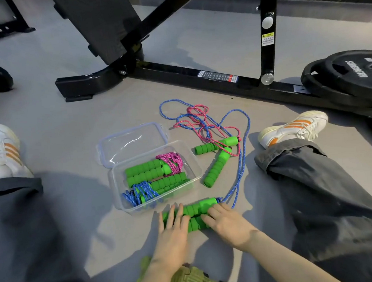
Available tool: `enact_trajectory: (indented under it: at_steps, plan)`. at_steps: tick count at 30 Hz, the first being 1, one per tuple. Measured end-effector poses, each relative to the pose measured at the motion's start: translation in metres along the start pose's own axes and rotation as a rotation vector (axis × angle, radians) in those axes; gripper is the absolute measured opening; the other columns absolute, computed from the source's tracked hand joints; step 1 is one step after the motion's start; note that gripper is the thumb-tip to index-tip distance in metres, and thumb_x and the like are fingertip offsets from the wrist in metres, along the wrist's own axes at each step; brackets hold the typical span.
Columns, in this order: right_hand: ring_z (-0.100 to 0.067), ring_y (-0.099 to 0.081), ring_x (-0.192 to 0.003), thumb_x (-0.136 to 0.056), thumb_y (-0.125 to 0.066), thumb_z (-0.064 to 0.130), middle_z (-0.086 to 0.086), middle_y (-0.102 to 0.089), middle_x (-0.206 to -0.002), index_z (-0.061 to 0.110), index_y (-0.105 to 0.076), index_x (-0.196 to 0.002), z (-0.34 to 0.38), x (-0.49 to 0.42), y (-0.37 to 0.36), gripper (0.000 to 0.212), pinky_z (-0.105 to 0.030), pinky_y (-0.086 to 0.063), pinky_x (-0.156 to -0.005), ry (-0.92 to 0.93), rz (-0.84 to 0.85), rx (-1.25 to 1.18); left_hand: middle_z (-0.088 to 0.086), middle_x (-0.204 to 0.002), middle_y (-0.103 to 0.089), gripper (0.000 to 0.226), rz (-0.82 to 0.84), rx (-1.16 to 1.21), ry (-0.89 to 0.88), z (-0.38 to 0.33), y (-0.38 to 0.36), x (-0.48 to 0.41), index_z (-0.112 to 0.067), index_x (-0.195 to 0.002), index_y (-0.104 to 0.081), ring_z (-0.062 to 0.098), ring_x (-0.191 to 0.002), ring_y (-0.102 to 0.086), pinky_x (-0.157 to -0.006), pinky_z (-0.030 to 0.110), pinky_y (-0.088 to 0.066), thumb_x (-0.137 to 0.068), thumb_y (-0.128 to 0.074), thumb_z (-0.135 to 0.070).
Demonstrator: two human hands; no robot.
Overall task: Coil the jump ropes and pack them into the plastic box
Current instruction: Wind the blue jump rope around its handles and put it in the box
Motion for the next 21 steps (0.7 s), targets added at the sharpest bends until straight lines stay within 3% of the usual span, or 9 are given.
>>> enact_trajectory:
  at_steps: [2, 4, 7, 9, 12, 14, 17, 19, 21]
  plan:
    - [-0.019, -0.060, -0.074, -0.079, -0.040, 0.018, 0.002, -0.059, -0.075, 0.020, -0.065, -0.092, 0.002, -0.001, 0.000, 0.027, -0.027, -0.052, -0.072, 0.049, -0.029, -0.002, 0.016, -0.126, -0.061, 0.072, -0.080, -0.040, -0.043, 0.006, -0.002, 0.000, -0.013, -0.088, -0.070, 0.030, -0.122, -0.052, -0.094, 0.060, -0.046, -0.019, -0.085, 0.000]
    - [-0.025, -0.061, -0.092, -0.079, -0.052, 0.025, -0.002, -0.061, -0.092, 0.022, -0.057, -0.101, 0.000, -0.002, -0.001, 0.023, -0.035, -0.054, -0.083, 0.093, -0.060, 0.002, 0.016, -0.124, -0.063, 0.074, -0.124, -0.038, -0.074, 0.008, -0.001, 0.000, -0.013, -0.086, -0.071, 0.031, -0.119, -0.054, -0.089, 0.058, -0.049, -0.014, -0.081, 0.002]
    - [-0.032, -0.063, -0.105, -0.070, -0.068, 0.045, -0.009, -0.059, -0.121, 0.031, -0.049, -0.116, -0.011, -0.005, -0.014, 0.051, -0.045, -0.054, -0.085, 0.091, 0.060, -0.041, 0.014, -0.130, -0.059, 0.064, -0.106, -0.017, -0.121, 0.006, -0.006, 0.004, -0.016, -0.089, -0.069, 0.029, -0.124, -0.051, -0.107, 0.054, -0.033, -0.027, -0.082, -0.010]
    - [-0.031, -0.064, -0.104, -0.076, -0.062, 0.048, -0.010, -0.059, -0.127, 0.035, -0.044, -0.125, -0.011, -0.004, -0.018, 0.054, -0.041, -0.056, -0.082, 0.140, 0.107, -0.040, 0.012, -0.131, -0.059, 0.052, -0.062, -0.038, -0.161, 0.005, -0.010, 0.006, -0.018, -0.090, -0.068, 0.030, -0.124, -0.053, -0.106, 0.049, -0.022, -0.040, -0.082, -0.025]
    - [-0.026, -0.066, -0.099, -0.084, -0.045, 0.046, -0.009, -0.061, -0.124, 0.035, -0.040, -0.128, -0.011, -0.006, -0.017, 0.046, -0.033, -0.056, -0.078, 0.173, 0.082, -0.025, 0.014, -0.132, -0.058, 0.042, -0.105, -0.106, -0.229, 0.007, -0.010, 0.007, -0.016, -0.102, -0.066, 0.031, -0.127, -0.047, -0.114, 0.047, -0.008, -0.062, -0.062, -0.028]
    - [-0.024, -0.066, -0.097, -0.086, -0.038, 0.045, -0.009, -0.063, -0.121, 0.033, -0.041, -0.126, -0.011, -0.008, -0.015, 0.042, -0.030, -0.055, -0.078, 0.182, 0.054, -0.004, 0.016, -0.132, -0.057, 0.066, -0.117, -0.138, -0.271, 0.008, -0.010, 0.006, -0.015, -0.121, -0.061, 0.034, -0.123, -0.053, -0.113, 0.049, -0.018, -0.057, -0.072, -0.030]
    - [-0.023, -0.065, -0.102, -0.084, -0.045, 0.049, -0.011, -0.061, -0.125, 0.026, -0.041, -0.128, -0.012, -0.006, -0.013, 0.051, -0.029, -0.054, -0.082, 0.198, 0.027, -0.020, 0.021, -0.136, -0.052, 0.128, -0.079, -0.164, -0.331, 0.009, -0.010, 0.003, -0.017, -0.152, -0.018, 0.039, -0.123, -0.052, -0.101, 0.055, -0.040, -0.046, -0.086, -0.033]
    - [-0.019, -0.065, -0.106, -0.079, -0.055, 0.053, -0.012, -0.060, -0.127, 0.020, -0.041, -0.131, -0.015, -0.004, -0.011, 0.064, -0.025, -0.052, -0.085, 0.186, 0.006, -0.060, 0.022, -0.139, -0.048, 0.137, -0.073, -0.201, -0.372, 0.007, -0.009, -0.001, -0.021, -0.154, 0.001, 0.041, -0.125, -0.050, -0.098, 0.058, -0.038, -0.048, -0.085, -0.035]
    - [-0.018, -0.064, -0.107, -0.066, -0.071, 0.058, -0.010, -0.061, -0.126, 0.015, -0.042, -0.130, -0.017, -0.006, -0.010, 0.082, -0.022, -0.051, -0.085, 0.179, 0.014, -0.074, 0.020, -0.141, -0.047, 0.133, -0.042, -0.227, -0.420, 0.007, -0.011, -0.003, -0.025, -0.154, -0.002, 0.041, -0.125, -0.049, -0.099, 0.057, -0.037, -0.049, -0.084, -0.038]
Point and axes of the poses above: each hand's wrist, its own x-axis away from the middle knuckle, its own y-axis out of the back of the hand, z = x × y, the point moved 8 cm from there along -x, towards the middle knuckle
